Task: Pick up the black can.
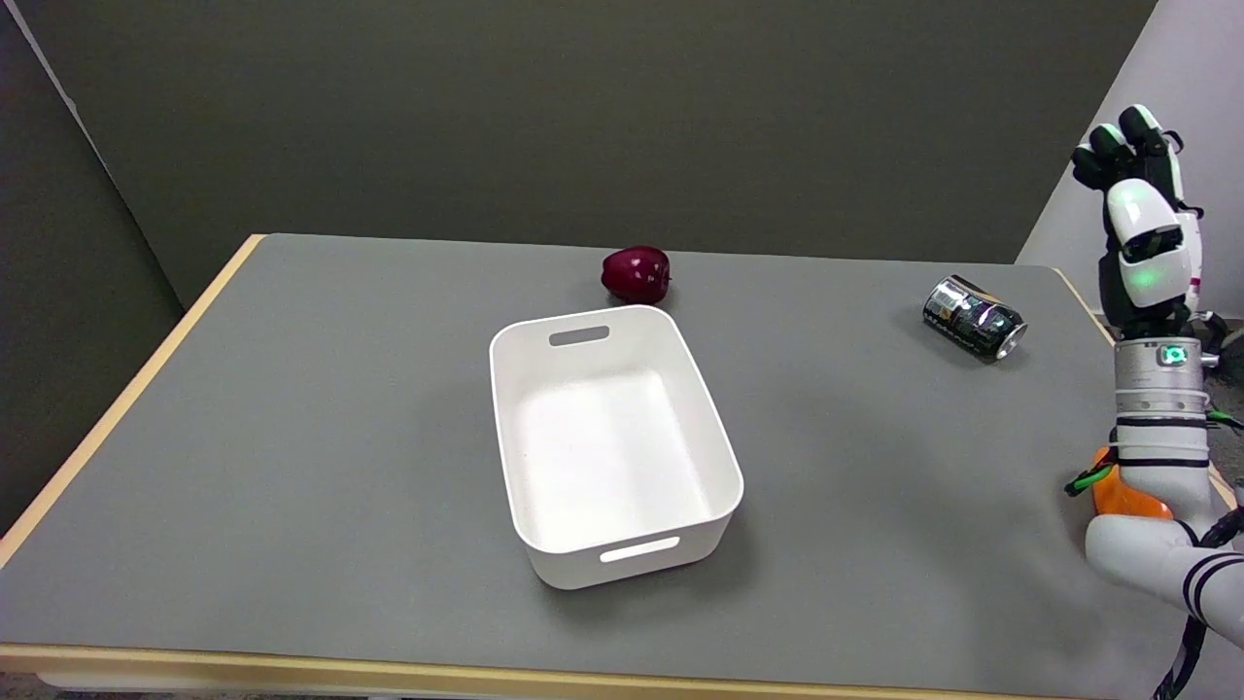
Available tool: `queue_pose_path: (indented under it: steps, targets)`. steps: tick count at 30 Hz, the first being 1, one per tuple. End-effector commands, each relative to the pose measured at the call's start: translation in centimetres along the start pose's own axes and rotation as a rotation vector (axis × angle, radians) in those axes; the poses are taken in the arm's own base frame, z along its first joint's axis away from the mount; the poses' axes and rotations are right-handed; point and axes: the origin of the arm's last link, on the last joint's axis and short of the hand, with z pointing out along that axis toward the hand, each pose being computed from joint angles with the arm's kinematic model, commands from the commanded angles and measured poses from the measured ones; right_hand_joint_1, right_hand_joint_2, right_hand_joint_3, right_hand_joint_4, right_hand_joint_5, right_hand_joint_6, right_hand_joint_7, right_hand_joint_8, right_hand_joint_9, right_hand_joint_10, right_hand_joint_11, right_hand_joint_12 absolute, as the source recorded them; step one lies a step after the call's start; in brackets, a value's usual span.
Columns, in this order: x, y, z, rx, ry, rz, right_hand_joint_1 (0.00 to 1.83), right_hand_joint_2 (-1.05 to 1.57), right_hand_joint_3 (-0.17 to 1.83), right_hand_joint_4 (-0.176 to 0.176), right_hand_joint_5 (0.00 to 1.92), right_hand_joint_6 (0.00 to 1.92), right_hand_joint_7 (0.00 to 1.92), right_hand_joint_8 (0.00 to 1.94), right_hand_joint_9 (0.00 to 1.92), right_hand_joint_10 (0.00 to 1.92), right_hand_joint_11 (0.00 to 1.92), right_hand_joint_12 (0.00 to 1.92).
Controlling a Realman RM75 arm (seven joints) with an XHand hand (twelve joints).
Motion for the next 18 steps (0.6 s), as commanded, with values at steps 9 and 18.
queue_pose_path:
  steps: [9,18]
  targets:
    - [-6.0,-1.5,0.2,-0.051,-0.118,-0.473,0.40,0.65,0.97,-0.019,0.13,0.40,0.24,0.39,0.17,0.74,0.00,1.01]
    - [-8.9,-2.4,-0.1,-0.081,-0.104,-0.623,0.45,0.65,0.96,-0.053,0.17,0.44,0.26,0.44,0.18,0.78,0.00,1.05]
